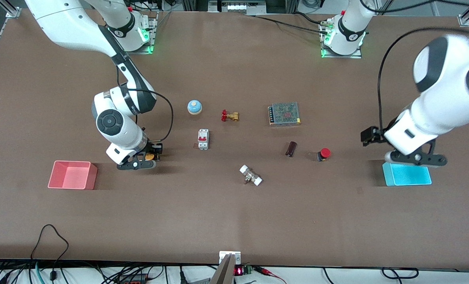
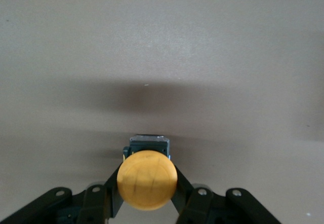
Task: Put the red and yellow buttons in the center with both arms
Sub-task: 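Set the yellow button down with the right gripper while the left gripper withdraws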
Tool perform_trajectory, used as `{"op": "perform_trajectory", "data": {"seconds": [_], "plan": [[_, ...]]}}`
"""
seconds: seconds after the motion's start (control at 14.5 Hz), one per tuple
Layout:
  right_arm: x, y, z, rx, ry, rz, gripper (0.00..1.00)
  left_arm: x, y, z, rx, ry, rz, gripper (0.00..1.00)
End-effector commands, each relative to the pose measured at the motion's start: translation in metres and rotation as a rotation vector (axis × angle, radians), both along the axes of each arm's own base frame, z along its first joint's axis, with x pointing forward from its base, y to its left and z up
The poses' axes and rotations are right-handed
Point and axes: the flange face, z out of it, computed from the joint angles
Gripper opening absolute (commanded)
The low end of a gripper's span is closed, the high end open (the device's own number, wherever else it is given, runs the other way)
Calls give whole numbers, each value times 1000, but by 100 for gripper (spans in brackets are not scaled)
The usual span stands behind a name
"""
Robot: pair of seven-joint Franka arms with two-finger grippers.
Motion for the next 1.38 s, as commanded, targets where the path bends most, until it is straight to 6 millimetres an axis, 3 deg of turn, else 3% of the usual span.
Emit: {"op": "perform_trajectory", "data": {"seconds": [0.0,0.07,0.14,0.28,0.48,0.55,0.62,0.69,0.83,1.03,1.31], "plan": [[2,2,0,-10,-18,-7,40,4,17,41,-41,-41,-36,100],[3,1,0,-9,-17,-9,49,6,22,34,-27,-15,-37,100],[3,1,0,-9,-17,-9,71,6,25,32,-19,-2,-25,100],[3,1,0,-9,-17,-11,77,7,31,34,-14,-7,-25,100],[5,-2,3,1,-19,-26,98,5,35,32,-11,2,-33,100],[8,-3,10,5,-30,-33,100,2,45,27,-12,9,-21,100],[14,-11,24,13,-50,-42,100,-5,59,27,-15,-5,0,100],[21,-25,43,38,-65,-87,100,-20,61,24,-15,-31,1,100],[27,-41,88,160,-78,-218,100,-63,60,21,-27,-31,15,100],[27,-72,167,171,-83,-179,100,-69,63,33,-31,-15,13,100],[13,-126,251,131,-50,-146,100,-62,65,37,-30,11,34,100]]}}
